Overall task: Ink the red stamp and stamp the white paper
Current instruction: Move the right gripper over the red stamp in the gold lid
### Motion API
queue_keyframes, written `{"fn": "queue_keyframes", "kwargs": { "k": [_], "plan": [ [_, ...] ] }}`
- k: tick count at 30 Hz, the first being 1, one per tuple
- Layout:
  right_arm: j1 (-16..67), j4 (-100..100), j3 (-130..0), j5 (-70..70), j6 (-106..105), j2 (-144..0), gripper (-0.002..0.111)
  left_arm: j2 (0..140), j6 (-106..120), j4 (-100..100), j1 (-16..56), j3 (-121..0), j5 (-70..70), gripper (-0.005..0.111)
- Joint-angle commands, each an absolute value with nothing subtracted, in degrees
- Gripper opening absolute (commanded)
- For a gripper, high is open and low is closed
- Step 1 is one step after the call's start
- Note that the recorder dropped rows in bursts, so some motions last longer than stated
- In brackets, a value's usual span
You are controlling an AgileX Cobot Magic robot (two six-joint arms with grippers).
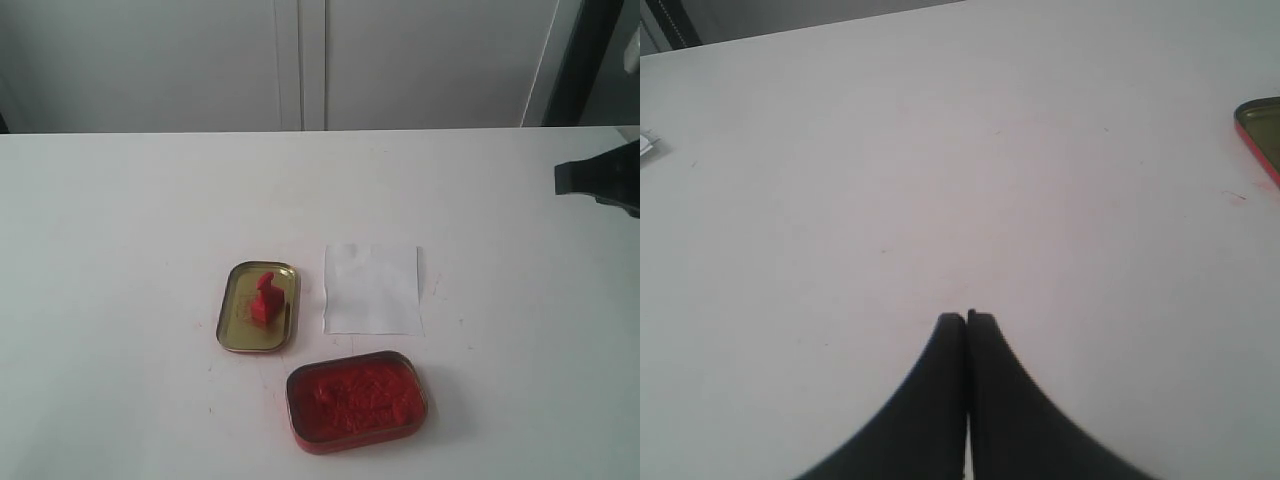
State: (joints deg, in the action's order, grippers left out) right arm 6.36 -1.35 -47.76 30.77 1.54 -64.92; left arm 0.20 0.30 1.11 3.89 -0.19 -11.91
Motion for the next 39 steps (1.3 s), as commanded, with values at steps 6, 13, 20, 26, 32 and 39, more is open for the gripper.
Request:
{"fn": "queue_keyframes", "kwargs": {
  "k": [6, 13, 20, 26, 32, 39],
  "plan": [
    [6.3, -2.1, -53.5, 34.6, 0.9, -73.4, 0.0, 0.0, 0.5, 1.0, 3.9, 0.0, -12.0, 0.0],
    [6.3, -4.0, -58.9, 38.3, -0.4, -79.8, 0.0, 0.0, 0.5, 1.0, 3.9, 0.0, -12.0, 0.0],
    [6.4, -5.7, -63.5, 41.5, -1.7, -86.1, 0.0, 0.0, 0.5, 1.0, 3.9, 0.0, -12.0, 0.0],
    [9.3, -5.7, -68.3, 43.4, -1.9, -91.0, 0.0, 0.0, 0.5, 1.0, 3.9, 0.0, -12.0, 0.0],
    [13.6, -5.7, -74.2, 45.8, -1.9, -96.6, 0.0, 0.0, 0.5, 1.0, 3.9, 0.0, -12.0, 0.0],
    [16.9, -5.7, -81.5, 49.5, -1.8, -103.5, 0.0, 0.0, 0.5, 1.0, 3.9, 0.0, -12.0, 0.0]
  ]
}}
